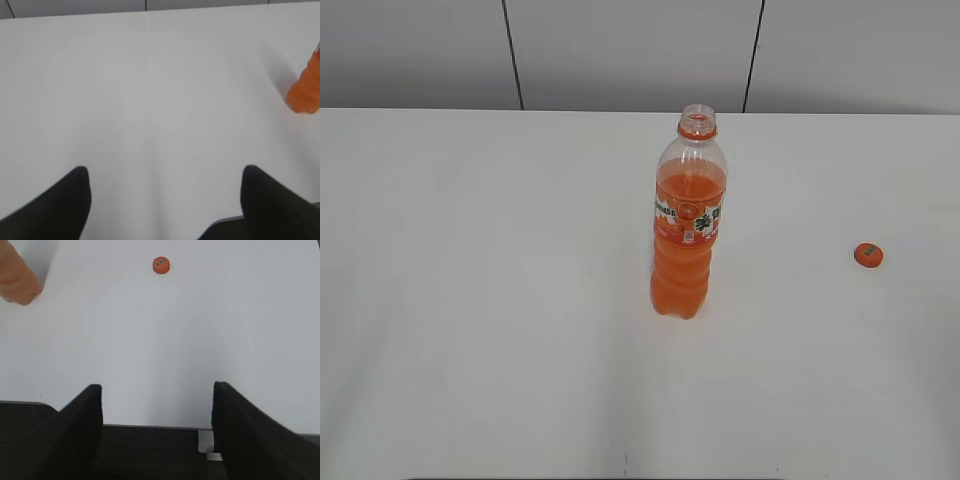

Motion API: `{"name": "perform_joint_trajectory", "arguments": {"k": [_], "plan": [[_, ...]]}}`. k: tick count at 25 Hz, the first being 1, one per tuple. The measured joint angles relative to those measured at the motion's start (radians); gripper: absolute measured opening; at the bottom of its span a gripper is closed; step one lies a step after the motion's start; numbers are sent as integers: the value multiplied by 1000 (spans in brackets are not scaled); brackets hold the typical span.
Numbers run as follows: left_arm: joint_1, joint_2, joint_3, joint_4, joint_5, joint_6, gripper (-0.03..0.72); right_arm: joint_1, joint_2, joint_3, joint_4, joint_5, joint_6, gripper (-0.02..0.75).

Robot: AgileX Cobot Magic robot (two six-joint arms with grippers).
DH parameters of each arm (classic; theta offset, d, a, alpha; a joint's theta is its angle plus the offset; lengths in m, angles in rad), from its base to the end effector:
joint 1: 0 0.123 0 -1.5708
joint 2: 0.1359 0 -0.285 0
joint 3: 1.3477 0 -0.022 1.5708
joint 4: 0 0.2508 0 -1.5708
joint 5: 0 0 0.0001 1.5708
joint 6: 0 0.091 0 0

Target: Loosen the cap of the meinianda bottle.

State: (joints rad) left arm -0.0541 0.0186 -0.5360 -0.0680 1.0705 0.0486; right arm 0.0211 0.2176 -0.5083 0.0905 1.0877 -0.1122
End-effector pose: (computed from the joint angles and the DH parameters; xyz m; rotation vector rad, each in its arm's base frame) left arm -0.0069 -0.0051 0.2867 0.1087 2.0330 -0.0847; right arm 0.0263 0.0078 0.2756 -0.1457 2.2724 0.0656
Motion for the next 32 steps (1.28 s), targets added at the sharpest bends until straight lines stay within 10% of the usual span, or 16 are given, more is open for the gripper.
{"name": "perform_joint_trajectory", "arguments": {"k": [32], "plan": [[0, -25, 1, -5, 1, 0, 562, 0, -223, 1, 3, 2, 9, 514]]}}
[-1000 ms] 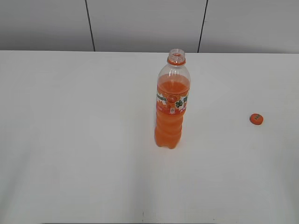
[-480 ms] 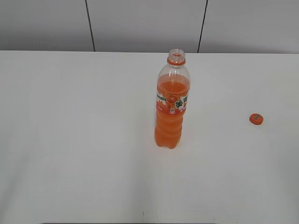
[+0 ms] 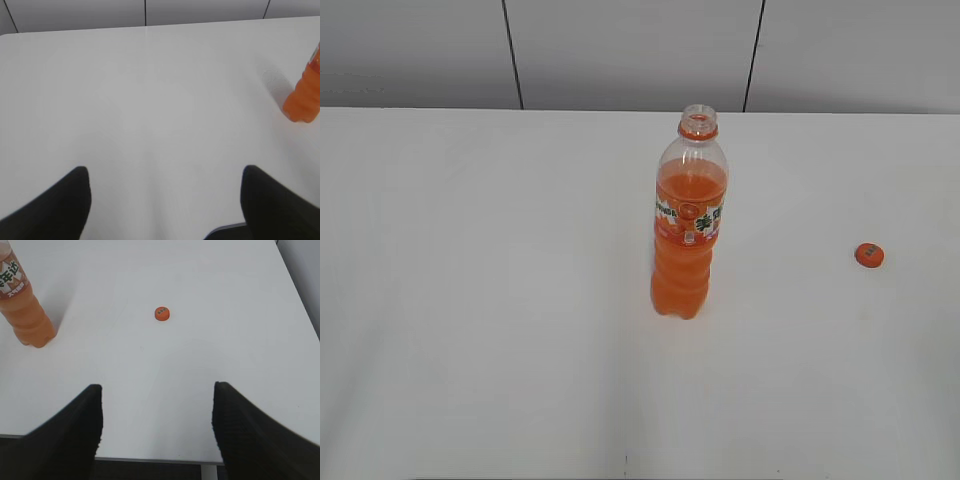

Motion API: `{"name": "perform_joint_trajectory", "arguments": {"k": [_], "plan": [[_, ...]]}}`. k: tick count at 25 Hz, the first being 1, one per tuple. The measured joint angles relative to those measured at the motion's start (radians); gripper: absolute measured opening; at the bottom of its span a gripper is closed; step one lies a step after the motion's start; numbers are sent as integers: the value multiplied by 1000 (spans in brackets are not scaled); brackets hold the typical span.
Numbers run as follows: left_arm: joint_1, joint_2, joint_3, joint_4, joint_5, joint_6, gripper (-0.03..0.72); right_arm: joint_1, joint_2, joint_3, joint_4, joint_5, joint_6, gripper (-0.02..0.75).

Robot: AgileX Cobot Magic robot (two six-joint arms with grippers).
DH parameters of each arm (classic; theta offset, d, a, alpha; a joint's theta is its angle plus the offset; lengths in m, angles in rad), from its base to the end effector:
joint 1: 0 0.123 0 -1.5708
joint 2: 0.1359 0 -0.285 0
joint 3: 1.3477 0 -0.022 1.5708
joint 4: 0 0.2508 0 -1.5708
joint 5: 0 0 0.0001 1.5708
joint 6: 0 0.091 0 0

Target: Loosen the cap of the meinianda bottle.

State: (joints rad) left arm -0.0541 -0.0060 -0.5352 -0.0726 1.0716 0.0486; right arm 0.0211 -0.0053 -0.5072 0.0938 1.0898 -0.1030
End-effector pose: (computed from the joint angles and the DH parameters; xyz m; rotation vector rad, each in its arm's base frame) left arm -0.0109 -0.0052 0.2862 0.1089 2.0101 -0.0898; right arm -0.0081 0.0074 0.2772 -0.1343 2.0534 0.0618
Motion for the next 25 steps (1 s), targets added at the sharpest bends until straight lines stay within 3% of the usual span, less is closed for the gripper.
{"name": "perform_joint_trajectory", "arguments": {"k": [25], "plan": [[0, 0, 0, -1, 0, 0, 562, 0, 0, 0, 0, 0, 2, 514]]}}
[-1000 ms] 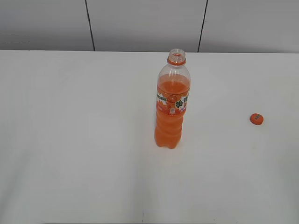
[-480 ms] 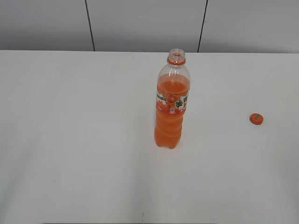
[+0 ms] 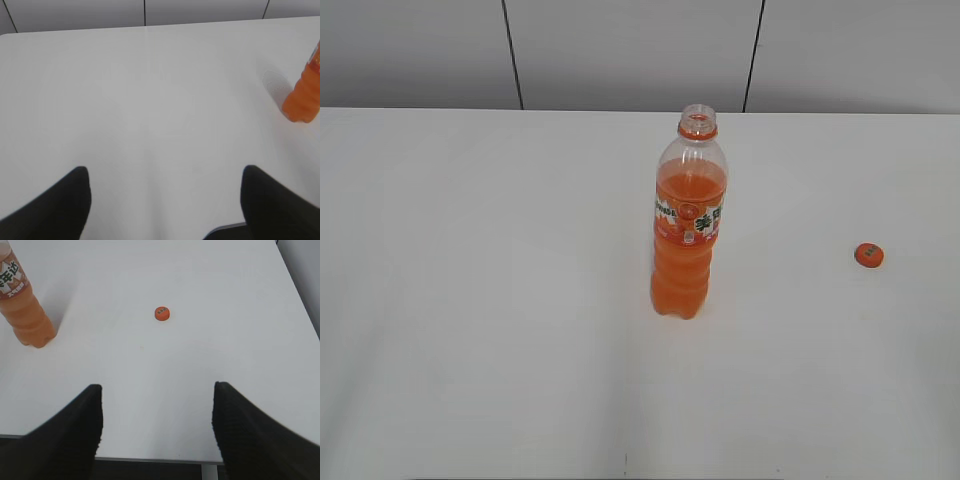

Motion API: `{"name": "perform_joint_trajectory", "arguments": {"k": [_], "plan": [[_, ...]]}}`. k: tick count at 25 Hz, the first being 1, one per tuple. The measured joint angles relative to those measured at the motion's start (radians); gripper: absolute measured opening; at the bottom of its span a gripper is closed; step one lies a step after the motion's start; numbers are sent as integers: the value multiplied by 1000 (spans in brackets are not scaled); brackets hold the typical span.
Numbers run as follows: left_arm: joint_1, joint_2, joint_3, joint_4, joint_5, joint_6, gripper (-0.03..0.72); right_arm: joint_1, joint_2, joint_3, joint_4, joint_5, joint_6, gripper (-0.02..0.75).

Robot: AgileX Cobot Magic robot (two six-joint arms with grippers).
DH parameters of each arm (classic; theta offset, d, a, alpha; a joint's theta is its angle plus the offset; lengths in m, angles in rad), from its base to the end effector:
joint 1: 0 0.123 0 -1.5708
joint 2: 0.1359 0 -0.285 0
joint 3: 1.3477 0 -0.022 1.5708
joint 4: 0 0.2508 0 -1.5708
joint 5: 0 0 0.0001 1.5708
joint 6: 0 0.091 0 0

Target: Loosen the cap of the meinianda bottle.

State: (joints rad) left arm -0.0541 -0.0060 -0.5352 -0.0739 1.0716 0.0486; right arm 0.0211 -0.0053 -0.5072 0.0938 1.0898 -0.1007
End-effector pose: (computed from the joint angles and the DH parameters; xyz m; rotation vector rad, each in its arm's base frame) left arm -0.0109 -0.0053 0.2862 0.1090 2.0101 -0.0914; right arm -0.0081 0.0074 0.2772 -0.1319 2.0536 0.0632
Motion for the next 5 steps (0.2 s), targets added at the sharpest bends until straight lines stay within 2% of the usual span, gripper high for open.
{"name": "perform_joint_trajectory", "arguments": {"k": [5], "plan": [[0, 0, 0, 0, 0, 0, 562, 0, 0, 0, 0, 0, 0, 514]]}}
